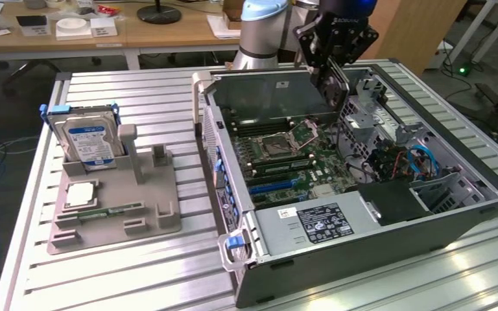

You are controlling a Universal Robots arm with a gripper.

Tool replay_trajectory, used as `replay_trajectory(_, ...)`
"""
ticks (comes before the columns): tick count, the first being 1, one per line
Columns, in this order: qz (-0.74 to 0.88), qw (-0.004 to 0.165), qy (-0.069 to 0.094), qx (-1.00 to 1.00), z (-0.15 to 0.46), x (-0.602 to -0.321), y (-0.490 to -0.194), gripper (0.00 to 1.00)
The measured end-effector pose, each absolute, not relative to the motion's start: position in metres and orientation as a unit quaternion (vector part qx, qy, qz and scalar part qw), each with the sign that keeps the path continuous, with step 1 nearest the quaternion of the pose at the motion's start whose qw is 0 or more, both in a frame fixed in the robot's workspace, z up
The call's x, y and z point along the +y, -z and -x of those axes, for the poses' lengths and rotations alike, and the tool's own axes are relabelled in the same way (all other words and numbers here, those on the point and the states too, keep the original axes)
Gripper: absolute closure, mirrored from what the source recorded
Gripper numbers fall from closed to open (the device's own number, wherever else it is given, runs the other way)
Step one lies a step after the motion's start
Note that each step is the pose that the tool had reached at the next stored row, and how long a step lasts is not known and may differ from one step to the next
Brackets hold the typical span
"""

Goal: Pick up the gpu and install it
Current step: 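Pick up the gpu and move the gpu toward the slot, then insert the gpu into the slot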

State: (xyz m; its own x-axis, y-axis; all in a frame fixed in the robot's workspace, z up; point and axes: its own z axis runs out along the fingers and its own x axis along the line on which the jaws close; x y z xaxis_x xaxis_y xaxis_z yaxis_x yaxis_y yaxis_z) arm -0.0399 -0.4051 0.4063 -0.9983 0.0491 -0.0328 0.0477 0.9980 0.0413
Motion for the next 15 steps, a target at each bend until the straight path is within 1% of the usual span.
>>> replay_trajectory(15,-0.024,0.017,-0.020,0.999,0.0347,-0.4051,-0.4063,0.71)
